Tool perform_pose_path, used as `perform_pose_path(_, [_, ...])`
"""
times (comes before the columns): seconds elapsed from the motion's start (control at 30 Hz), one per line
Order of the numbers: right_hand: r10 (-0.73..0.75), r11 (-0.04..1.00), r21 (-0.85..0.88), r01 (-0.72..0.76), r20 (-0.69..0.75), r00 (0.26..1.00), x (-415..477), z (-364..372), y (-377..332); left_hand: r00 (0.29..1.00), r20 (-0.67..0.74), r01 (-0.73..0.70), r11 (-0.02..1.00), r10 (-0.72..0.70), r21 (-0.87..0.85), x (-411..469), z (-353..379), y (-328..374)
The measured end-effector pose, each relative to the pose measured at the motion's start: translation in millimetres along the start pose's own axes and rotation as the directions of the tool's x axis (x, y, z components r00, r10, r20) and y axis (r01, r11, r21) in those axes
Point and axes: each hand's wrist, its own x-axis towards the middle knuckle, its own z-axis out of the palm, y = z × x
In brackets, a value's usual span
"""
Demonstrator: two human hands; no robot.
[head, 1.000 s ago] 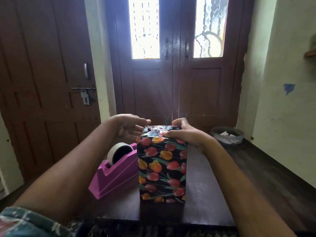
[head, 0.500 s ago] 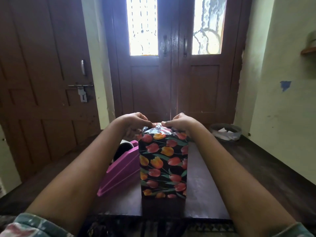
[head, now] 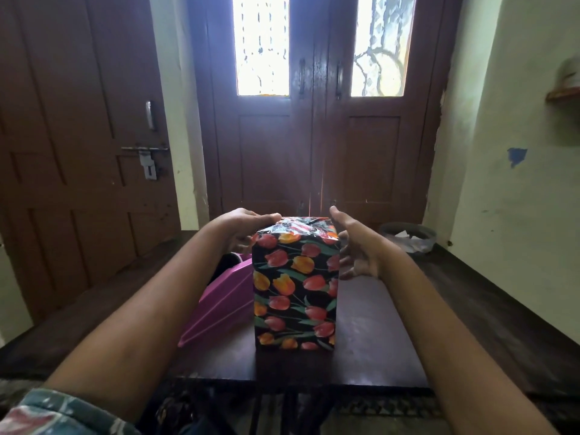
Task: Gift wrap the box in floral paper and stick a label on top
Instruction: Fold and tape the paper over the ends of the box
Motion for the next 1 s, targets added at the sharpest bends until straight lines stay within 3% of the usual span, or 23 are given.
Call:
perform_pose_path(0.13, [-0.03, 0.999, -0.043, 0.033, 0.073, 0.997, -15.5, 7.1, 3.2, 0.995, 0.063, 0.08, 0.997, -0.081, 0.016, -7.3, -5.0, -7.4])
perform_pose_path(0.27, [-0.076, 0.997, -0.002, 0.076, 0.104, 0.992, -28.4, 10.8, 5.4, 0.973, 0.215, 0.08, 0.997, -0.083, 0.025, -23.6, -10.1, -7.8])
perform_pose_path(0.37, [-0.233, 0.972, 0.063, 0.228, 0.09, 0.968, -34.8, 10.9, 5.0, 0.981, 0.185, -0.053, 0.996, 0.066, -0.074, -31.4, -10.6, -4.3])
perform_pose_path(0.5, [-0.44, 0.889, 0.156, 0.43, 0.034, 0.897, -35.9, -2.1, 12.7, 0.94, 0.092, -0.284, 0.903, 0.329, -0.321, -41.2, 2.1, -6.9])
perform_pose_path(0.63, [-0.446, 0.88, 0.184, 0.437, 0.01, 0.895, -37.6, -1.6, 52.4, 0.92, 0.053, -0.31, 0.804, 0.388, -0.507, -37.6, 37.6, -46.5])
perform_pose_path(0.8, [-0.436, 0.874, 0.229, 0.428, -0.017, 0.9, -45.7, 7.1, 89.3, 0.927, 0.045, -0.28, 0.767, 0.373, -0.577, -33.2, 63.4, -94.8])
perform_pose_path(1.0, [-0.392, 0.886, 0.184, 0.425, -0.194, 0.899, -39.5, 14.2, 96.1, 0.957, 0.019, -0.206, 0.729, 0.288, -0.653, -26.5, 70.1, -112.0])
